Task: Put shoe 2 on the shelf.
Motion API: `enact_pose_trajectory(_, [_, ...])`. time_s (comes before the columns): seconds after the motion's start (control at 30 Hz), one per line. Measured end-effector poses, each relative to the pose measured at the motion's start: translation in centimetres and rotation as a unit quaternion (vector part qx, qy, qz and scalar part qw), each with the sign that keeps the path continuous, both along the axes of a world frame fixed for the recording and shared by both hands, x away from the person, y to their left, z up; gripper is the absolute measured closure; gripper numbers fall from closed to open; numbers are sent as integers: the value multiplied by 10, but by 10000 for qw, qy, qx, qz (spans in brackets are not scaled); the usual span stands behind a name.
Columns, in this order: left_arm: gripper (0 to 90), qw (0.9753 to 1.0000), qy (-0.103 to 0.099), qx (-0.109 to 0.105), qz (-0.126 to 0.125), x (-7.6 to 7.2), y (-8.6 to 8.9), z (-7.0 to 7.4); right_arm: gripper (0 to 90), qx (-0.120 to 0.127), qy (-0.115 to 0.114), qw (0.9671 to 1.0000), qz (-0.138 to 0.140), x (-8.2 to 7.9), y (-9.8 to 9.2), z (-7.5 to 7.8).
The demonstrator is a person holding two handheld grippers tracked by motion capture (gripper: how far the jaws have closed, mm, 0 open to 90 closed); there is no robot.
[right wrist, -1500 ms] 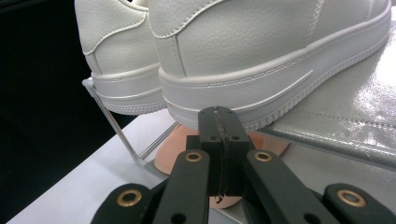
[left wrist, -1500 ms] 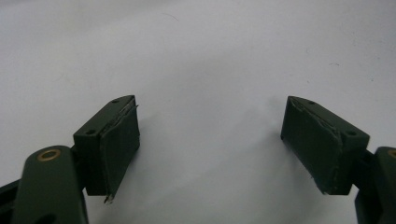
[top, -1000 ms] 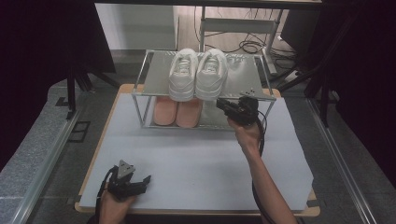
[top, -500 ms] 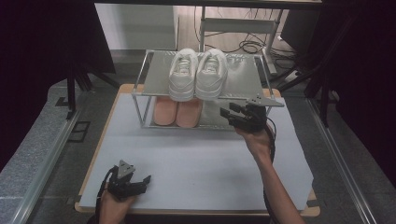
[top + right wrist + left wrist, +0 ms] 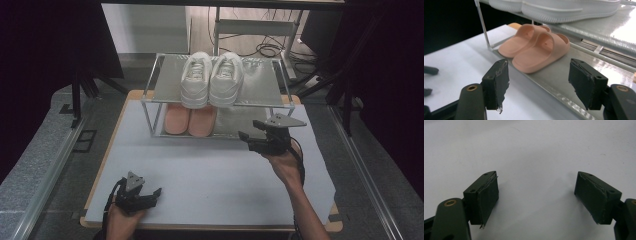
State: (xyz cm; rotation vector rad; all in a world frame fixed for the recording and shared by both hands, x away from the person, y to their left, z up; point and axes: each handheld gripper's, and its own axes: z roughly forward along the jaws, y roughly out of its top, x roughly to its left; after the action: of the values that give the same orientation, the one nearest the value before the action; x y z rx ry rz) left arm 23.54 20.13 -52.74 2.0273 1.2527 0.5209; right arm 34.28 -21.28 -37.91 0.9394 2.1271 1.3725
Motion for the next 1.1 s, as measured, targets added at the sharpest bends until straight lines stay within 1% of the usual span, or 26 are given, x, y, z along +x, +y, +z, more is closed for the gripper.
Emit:
enact_pose_trajectory(0.17, [195, 10000, -1, -2, 1, 0, 0, 0, 271, -111, 40, 9999, 16, -10, -8, -8])
enact_pose_trajectory(0.33, [195, 10000, 4, 11, -3, 0, 0, 0, 226, -145, 116, 9998, -20, -18, -18, -18])
enact_pose_trajectory(0.43, [195, 10000, 9, 16, -8, 0, 0, 0, 203, -181, 197, 9996, -39, -23, -25, -25])
enact_pose_trajectory(0.47, [195, 10000, 7, -12, 18, 0, 0, 0, 196, -194, 218, 9996, -45, -24, -28, -28])
enact_pose_trajectory(0.57, [195, 10000, 6, 14, -6, 0, 0, 0, 179, -182, 328, 9993, -57, -29, -35, -36])
enact_pose_trajectory(0.7, [195, 10000, 8, -5, 14, 0, 0, 0, 166, -263, 416, 9988, -82, -36, -44, -48])
enact_pose_trajectory(0.93, [195, 10000, 11, 5, 6, 0, 0, 0, 142, -423, 677, 9966, -189, -46, -62, -74])
enact_pose_trajectory(0.97, [195, 10000, 10, 4, 7, 0, 0, 0, 141, -441, 686, 9965, -189, -47, -64, -78])
enact_pose_trajectory(1.1, [195, 10000, 6, 6, 11, 0, 0, 0, 137, -610, 844, 9941, -307, -52, -74, -95])
